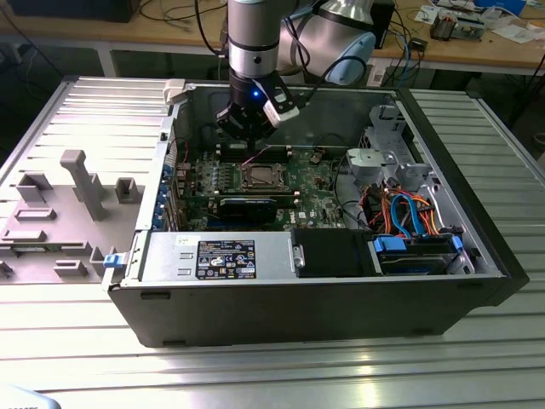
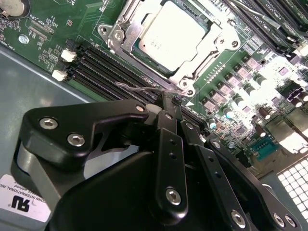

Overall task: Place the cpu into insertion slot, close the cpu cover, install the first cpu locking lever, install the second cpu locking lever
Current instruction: 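Install the first cpu locking lever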

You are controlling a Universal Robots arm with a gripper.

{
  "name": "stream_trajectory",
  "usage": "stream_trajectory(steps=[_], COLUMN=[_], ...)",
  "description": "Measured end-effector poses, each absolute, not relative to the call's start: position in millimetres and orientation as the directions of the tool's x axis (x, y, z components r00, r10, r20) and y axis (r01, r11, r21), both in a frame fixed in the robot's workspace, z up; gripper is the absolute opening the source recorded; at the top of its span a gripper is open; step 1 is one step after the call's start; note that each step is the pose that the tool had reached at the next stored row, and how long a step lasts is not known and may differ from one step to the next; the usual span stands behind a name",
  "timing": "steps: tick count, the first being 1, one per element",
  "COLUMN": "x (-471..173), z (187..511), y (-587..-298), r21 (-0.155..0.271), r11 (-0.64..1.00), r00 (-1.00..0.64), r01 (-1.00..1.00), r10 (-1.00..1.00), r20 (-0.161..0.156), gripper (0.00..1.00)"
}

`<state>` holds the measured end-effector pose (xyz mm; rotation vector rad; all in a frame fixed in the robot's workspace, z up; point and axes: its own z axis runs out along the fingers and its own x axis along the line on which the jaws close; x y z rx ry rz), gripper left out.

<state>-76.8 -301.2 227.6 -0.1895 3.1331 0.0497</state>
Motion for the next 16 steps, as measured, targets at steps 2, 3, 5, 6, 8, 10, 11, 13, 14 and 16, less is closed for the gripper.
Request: stream_trajectory(steps=[2,3,5,6,8,10,11,13,14,16], x=[-76.5,-76.4,-76.3,-76.2,-75.7,-74.6,-73.8,-72.5,-72.2,-71.3], z=[227.0,226.7,226.0,225.5,224.9,223.6,222.8,221.2,220.7,219.4], y=[-301.1,-300.9,-300.8,-300.7,-300.6,-300.6,-300.6,-300.5,-300.5,-300.5], r21=[0.031,0.031,0.031,0.031,0.031,0.031,0.031,0.031,0.031,0.031], r11=[0.992,0.992,0.992,0.992,0.992,0.992,0.992,0.992,0.992,0.992], r00=[-0.993,-0.993,-0.993,-0.993,-0.993,-0.993,-0.993,-0.993,-0.993,-0.993], r01=[-0.12,-0.121,-0.121,-0.12,-0.121,-0.12,-0.12,-0.121,-0.121,-0.12], r10=[-0.12,-0.12,-0.121,-0.12,-0.12,-0.12,-0.12,-0.12,-0.12,-0.12], r20=[-0.004,-0.004,-0.004,-0.004,-0.004,-0.004,-0.004,-0.004,-0.004,-0.004], gripper=[0.11,0.11,0.11,0.11,0.11,0.11,0.11,0.11,0.11,0.11])
